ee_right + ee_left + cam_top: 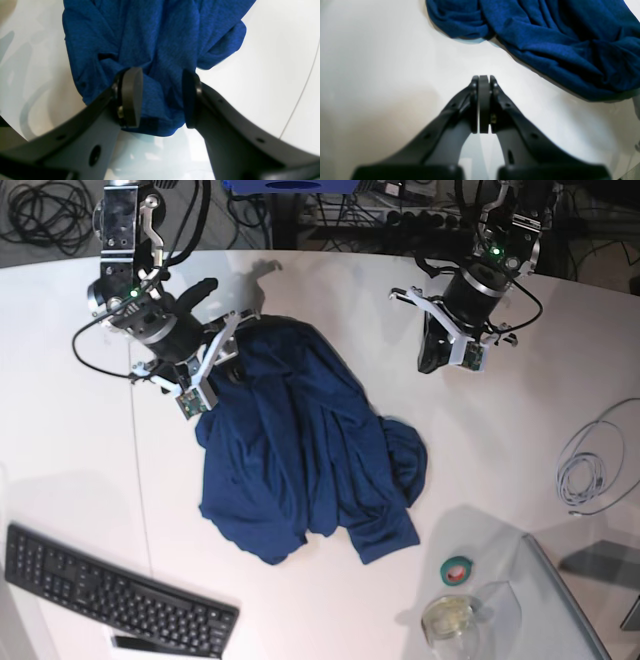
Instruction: Layout the t-shirt on the table in an organized manner, then fold the t-shirt properly
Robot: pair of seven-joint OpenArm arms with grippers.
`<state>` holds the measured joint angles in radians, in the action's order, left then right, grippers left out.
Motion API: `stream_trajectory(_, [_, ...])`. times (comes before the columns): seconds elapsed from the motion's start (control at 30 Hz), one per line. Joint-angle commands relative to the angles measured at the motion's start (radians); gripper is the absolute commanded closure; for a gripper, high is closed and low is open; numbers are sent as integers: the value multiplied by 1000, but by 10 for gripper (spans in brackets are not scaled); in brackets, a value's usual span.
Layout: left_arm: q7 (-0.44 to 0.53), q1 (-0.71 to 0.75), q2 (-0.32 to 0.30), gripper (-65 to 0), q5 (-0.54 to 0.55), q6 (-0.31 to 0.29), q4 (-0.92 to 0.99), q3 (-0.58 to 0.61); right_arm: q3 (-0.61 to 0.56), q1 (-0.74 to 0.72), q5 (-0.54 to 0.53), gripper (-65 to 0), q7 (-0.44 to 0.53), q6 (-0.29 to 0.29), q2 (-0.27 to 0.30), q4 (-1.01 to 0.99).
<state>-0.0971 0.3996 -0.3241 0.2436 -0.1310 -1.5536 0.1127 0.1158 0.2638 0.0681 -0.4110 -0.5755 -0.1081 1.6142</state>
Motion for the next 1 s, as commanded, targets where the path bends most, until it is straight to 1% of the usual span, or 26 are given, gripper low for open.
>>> stream_trajectory(0.0, [24, 2, -8, 0, 4, 1, -15, -5, -1, -10, -12, -243, 22, 2, -3, 11])
stream_trajectory(0.53, [24, 2, -8, 0, 4, 1, -15, -5, 3, -11, -12, -243, 22, 4, -3, 11])
stream_trajectory(0.57, [24, 2, -8, 0, 4, 1, -15, -5, 5, -19, -12, -243, 22, 22, -3, 11])
stream_trajectory(0.6, [24, 2, -8, 0, 4, 1, -15, -5, 5, -25, -12, -243, 22, 70, -3, 10])
stream_trajectory(0.67, [24, 2, -8, 0, 4, 1, -15, -5, 5, -45, -12, -248, 22, 190, -3, 8])
stream_trajectory(0.7, [24, 2, -10, 0, 4, 1, -15, -6, 5, -56, -12, -248, 22, 229, -2, 8])
stream_trajectory(0.73, [24, 3, -10, 0, 4, 1, -15, -6, 5, -71, -12, -249, 22, 254, 0, 4])
stream_trajectory(0.87, [24, 15, -11, 0, 4, 1, -17, -9, 5, -154, -12, -249, 21, 263, 3, -96])
stream_trajectory(0.97, [26, 23, -30, 0, 6, 1, -21, -11, 5, -211, -12, -249, 21, 265, 3, -208])
